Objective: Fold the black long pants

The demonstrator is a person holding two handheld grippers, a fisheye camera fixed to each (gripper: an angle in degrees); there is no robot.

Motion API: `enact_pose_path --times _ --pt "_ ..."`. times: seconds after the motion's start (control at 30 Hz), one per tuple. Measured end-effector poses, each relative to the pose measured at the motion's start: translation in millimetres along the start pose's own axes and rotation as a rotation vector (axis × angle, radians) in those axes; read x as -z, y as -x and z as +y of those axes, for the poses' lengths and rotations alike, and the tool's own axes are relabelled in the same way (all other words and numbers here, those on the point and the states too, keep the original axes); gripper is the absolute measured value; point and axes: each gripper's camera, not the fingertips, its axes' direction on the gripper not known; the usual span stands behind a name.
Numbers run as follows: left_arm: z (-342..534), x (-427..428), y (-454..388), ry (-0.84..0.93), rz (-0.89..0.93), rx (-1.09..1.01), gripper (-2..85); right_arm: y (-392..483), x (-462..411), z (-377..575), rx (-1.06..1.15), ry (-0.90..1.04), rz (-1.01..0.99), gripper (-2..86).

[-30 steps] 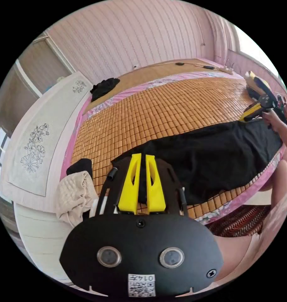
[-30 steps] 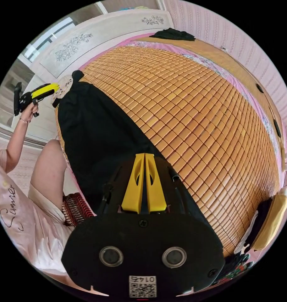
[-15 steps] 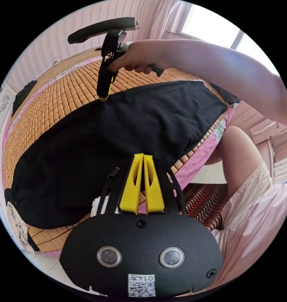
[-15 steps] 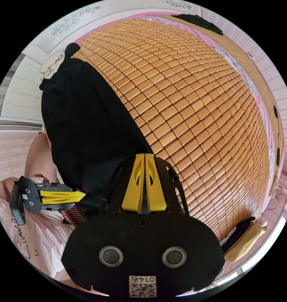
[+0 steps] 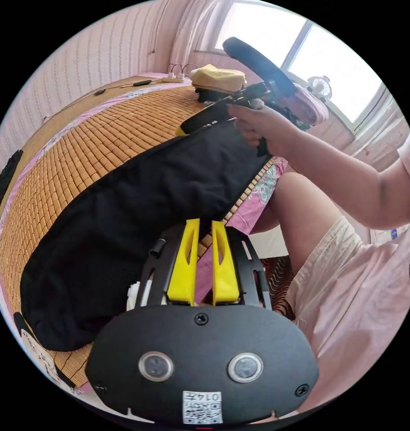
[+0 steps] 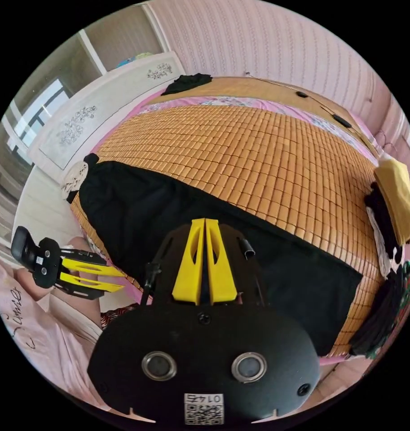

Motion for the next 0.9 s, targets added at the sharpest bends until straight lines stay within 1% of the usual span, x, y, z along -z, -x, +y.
enact_pose_path --times 0.07,0.1,0.13,0.17,0.2,0.27,0.4,0.6,0.73,0.8,0.9 --pt "-27.0 -6.6 -23.0 -0.016 0.034 -0.071 6.3 -66.2 46.5 74.5 -0.195 0.016 0.131 6.9" --pt "-46.9 -13.5 -38.2 -0.012 0.043 -0.110 6.5 -83.6 57.6 93.1 -0.251 0.017 0.153 8.4" --pt "-57.3 -17.6 -45.8 -0.008 0.049 -0.129 6.6 -117.6 77.7 129.9 -0.359 0.023 0.191 10.3" --pt "-78.4 -26.2 -61.0 0.000 0.070 -0.172 7.0 -148.8 93.6 164.4 -0.449 0.036 0.217 10.8" --pt "-100.9 -35.7 -77.0 0.010 0.092 -0.211 7.4 -163.7 100.4 180.3 -0.493 0.044 0.222 10.8" --pt "-135.7 -49.9 -103.3 0.032 0.126 -0.285 8.1 -214.0 121.7 232.6 -0.638 0.051 0.212 10.8" --pt "-209.3 -83.9 -161.7 0.066 0.109 -0.432 8.7 -257.0 143.7 274.3 -0.675 0.031 0.156 10.7" --pt "-292.3 -127.4 -215.6 0.112 0.103 -0.489 9.3 -301.5 169.0 307.6 -0.626 0.013 0.099 8.3" --pt "-322.3 -148.6 -244.6 0.129 0.066 -0.523 9.9 -324.2 193.0 331.4 -0.595 -0.019 0.037 4.7" --pt "-335.1 -164.8 -261.9 0.172 0.079 -0.548 11.4 -337.8 203.4 344.4 -0.605 -0.040 -0.024 2.7" --pt "-342.9 -181.7 -281.0 0.208 0.042 -0.573 11.7 -356.8 227.9 367.1 -0.602 -0.126 -0.114 1.1"
